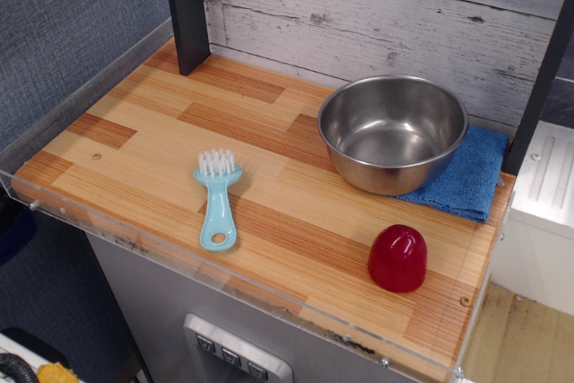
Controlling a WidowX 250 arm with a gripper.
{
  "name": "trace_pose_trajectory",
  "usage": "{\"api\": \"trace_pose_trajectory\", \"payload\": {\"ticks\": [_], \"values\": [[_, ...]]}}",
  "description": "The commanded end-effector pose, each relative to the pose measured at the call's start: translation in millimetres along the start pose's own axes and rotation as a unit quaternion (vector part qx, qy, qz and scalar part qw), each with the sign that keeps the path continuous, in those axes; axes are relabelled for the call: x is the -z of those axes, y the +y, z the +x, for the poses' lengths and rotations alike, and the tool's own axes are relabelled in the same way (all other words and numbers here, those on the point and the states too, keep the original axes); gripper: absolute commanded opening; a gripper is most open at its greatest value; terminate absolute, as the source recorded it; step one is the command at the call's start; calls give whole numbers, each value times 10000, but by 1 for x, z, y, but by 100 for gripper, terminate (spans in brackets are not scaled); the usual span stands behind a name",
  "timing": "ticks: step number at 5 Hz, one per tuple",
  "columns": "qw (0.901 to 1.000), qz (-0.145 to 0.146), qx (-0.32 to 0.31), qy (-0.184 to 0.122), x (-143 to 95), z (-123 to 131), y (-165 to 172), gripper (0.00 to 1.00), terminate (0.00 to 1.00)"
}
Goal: Move the spatula from left side to center of the table
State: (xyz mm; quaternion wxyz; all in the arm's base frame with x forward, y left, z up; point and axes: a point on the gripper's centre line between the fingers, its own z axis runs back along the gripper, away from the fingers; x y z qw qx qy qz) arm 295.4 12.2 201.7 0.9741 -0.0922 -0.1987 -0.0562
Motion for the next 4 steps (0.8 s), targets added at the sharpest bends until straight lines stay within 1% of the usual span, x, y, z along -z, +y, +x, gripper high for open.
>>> {"api": "trace_pose_trajectory", "payload": {"ticks": [1,2,3,4], "values": [[10000,0,0,0,0,0,0,100,0],[9997,225,-106,15,-3,-18,19,100,0],[9989,372,-287,-56,-1,-40,35,100,0],[9976,376,-587,6,16,-68,45,100,0]]}}
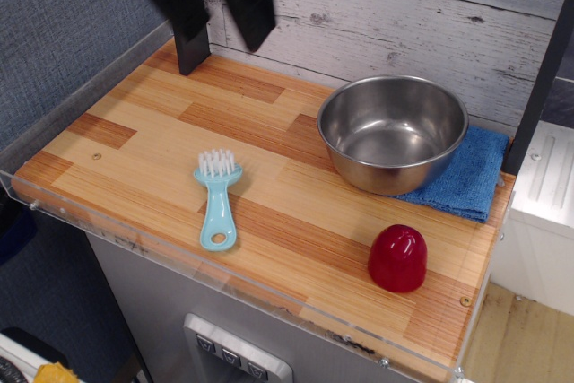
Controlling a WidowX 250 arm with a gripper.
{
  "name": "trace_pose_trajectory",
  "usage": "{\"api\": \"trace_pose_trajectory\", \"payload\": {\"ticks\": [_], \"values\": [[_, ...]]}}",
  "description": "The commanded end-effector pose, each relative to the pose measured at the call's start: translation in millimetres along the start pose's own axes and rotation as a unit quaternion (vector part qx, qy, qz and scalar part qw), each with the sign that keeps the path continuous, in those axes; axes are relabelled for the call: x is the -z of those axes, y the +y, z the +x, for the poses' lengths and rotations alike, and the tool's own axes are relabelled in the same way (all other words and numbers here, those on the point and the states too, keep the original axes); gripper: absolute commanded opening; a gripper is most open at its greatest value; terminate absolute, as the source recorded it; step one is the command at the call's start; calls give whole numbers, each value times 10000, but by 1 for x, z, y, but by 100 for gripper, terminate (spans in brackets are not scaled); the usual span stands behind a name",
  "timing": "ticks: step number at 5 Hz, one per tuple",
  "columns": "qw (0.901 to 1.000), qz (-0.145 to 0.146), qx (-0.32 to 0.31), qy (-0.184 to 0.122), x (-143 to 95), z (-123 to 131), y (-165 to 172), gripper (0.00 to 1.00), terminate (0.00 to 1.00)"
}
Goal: Move the spatula from left side to center of the table
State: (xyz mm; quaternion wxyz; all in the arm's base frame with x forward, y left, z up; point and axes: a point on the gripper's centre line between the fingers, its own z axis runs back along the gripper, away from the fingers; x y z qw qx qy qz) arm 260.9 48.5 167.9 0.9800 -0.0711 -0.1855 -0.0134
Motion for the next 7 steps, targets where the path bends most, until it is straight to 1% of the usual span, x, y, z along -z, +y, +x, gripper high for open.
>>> {"api": "trace_pose_trajectory", "payload": {"ticks": [1,2,3,4,5,6,7], "values": [[9989,223,-423,14,28,-33,14,100,0],[9973,230,-694,96,49,-39,12,100,0],[9928,418,-1077,331,74,-45,11,100,0],[9881,533,-1372,451,95,-49,14,100,0],[9826,702,-1640,518,109,-54,25,100,0],[9788,803,-1793,585,121,-59,34,100,0],[9764,869,-1873,639,132,-58,41,100,0]]}}
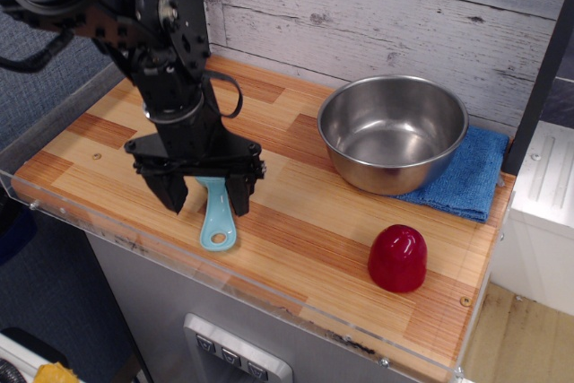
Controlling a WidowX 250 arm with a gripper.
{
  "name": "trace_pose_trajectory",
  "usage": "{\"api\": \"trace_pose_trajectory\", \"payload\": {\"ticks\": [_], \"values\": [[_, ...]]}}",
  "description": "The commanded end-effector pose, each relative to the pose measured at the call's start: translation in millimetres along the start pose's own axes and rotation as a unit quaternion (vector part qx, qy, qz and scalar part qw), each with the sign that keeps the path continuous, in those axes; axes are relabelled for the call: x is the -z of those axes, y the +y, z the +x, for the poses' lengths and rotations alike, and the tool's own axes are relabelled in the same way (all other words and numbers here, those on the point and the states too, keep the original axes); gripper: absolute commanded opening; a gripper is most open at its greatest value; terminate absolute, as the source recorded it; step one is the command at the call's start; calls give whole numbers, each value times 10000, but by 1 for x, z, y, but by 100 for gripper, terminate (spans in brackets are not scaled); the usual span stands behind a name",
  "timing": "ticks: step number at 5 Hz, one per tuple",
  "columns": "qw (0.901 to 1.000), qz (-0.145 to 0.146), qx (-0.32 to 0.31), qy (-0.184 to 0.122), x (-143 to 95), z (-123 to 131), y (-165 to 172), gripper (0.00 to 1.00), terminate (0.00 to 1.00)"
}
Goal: Move the spatula from left side to center of the table
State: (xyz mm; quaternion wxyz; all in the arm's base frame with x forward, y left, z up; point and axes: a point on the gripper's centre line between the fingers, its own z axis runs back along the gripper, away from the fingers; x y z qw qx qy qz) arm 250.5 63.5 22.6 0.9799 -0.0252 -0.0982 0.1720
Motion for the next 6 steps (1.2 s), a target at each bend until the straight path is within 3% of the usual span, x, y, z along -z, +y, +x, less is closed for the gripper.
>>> {"api": "trace_pose_trajectory", "payload": {"ticks": [1,2,4,6], "values": [[9999,51,-109,-42,12,10,4,100,0],[9999,54,-66,-80,15,10,2,0,0],[9999,75,38,-76,12,5,-1,0,0],[9992,-212,283,-166,-6,3,-17,0,0]]}}
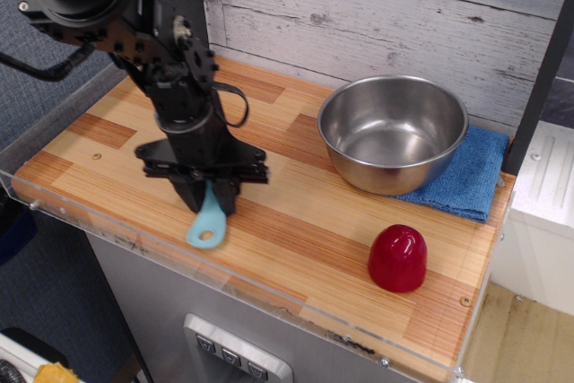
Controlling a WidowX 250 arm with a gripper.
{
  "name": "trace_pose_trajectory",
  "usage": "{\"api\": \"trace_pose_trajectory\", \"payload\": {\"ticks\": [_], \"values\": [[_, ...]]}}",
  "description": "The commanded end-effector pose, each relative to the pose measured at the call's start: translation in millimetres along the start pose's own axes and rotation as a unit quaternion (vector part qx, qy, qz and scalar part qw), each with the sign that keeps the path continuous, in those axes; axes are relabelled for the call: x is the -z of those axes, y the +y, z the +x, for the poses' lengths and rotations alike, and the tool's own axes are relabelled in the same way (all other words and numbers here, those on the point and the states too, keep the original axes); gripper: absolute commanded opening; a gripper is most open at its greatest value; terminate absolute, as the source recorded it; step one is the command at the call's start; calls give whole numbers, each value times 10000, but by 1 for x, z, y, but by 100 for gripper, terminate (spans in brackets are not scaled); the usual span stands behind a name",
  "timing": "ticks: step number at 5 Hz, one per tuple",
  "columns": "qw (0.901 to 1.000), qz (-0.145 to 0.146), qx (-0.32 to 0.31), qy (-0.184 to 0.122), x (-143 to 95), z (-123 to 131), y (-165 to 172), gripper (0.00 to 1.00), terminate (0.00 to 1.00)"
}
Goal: Move the spatula from left side to center of the table
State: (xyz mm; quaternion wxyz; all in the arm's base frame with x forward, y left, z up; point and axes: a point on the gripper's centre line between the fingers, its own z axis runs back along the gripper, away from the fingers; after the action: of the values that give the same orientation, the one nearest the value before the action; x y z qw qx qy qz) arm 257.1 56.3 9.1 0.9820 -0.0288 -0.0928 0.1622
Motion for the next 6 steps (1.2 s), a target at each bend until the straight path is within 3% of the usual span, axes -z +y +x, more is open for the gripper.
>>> {"api": "trace_pose_trajectory", "payload": {"ticks": [1,3,5,6], "values": [[9981,-295,178,-515,-52,6,-11,0,0],[9938,-285,-125,-1064,-104,44,-2,0,0],[9902,-211,-481,-1291,-108,101,11,0,0],[9907,-91,-621,-1210,-91,118,28,0,0]]}}
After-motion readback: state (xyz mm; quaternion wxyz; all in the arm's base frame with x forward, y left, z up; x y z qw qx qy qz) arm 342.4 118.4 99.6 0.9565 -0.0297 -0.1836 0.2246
